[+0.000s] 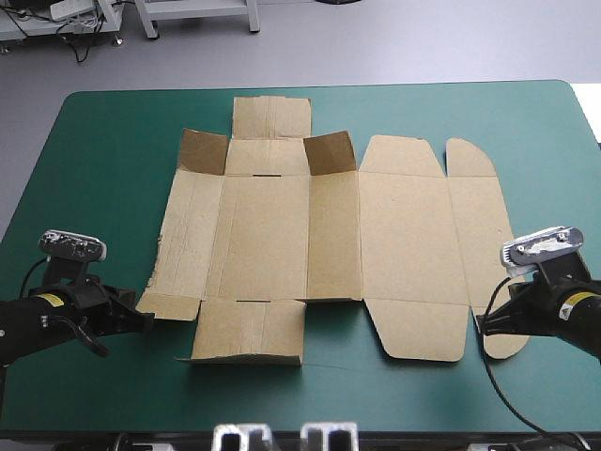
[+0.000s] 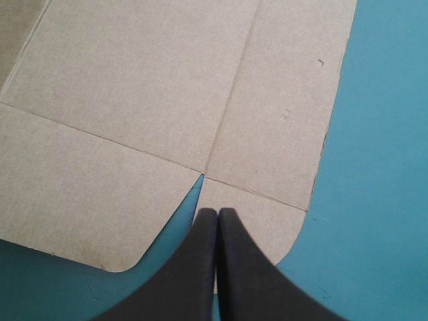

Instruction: Fold the box

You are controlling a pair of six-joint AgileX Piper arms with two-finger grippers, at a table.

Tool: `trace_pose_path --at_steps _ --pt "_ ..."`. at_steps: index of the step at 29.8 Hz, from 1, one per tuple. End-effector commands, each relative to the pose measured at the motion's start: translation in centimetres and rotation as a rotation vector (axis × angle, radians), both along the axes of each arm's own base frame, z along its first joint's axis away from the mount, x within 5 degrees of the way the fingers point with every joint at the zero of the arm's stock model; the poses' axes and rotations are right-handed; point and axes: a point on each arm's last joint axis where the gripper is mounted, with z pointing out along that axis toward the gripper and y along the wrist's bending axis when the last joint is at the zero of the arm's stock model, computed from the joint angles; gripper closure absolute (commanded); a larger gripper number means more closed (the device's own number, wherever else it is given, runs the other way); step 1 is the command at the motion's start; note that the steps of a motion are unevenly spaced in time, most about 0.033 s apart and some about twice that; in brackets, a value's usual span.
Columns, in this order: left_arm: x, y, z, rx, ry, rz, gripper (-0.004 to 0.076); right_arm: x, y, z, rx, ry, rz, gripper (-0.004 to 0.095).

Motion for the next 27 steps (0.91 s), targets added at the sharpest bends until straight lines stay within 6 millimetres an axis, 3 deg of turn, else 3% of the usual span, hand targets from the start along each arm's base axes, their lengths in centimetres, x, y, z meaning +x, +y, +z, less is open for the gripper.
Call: trace_pose_path --at_steps 1,18,22,27 --pt "0.4 -0.2 1.0 -0.030 -0.064 0.007 0.0732 0.2 0.0 1.4 0.005 -0.088 0.001 0.0926" --pt "1.0 -0.2 1.4 -0.044 -0.134 0.028 0.0732 0.3 0.0 1.4 0.006 -0.092 0.002 0.0926" --pt "2.5 0.0 0.5 -0.050 -0.067 0.026 0.0731 0.3 0.0 1.5 0.012 -0.102 0.003 0.0926" --pt "6.3 0.5 -1.9 -0.047 0.043 0.011 0.0722 0.3 0.0 1.5 0.009 -0.103 0.006 0.0926"
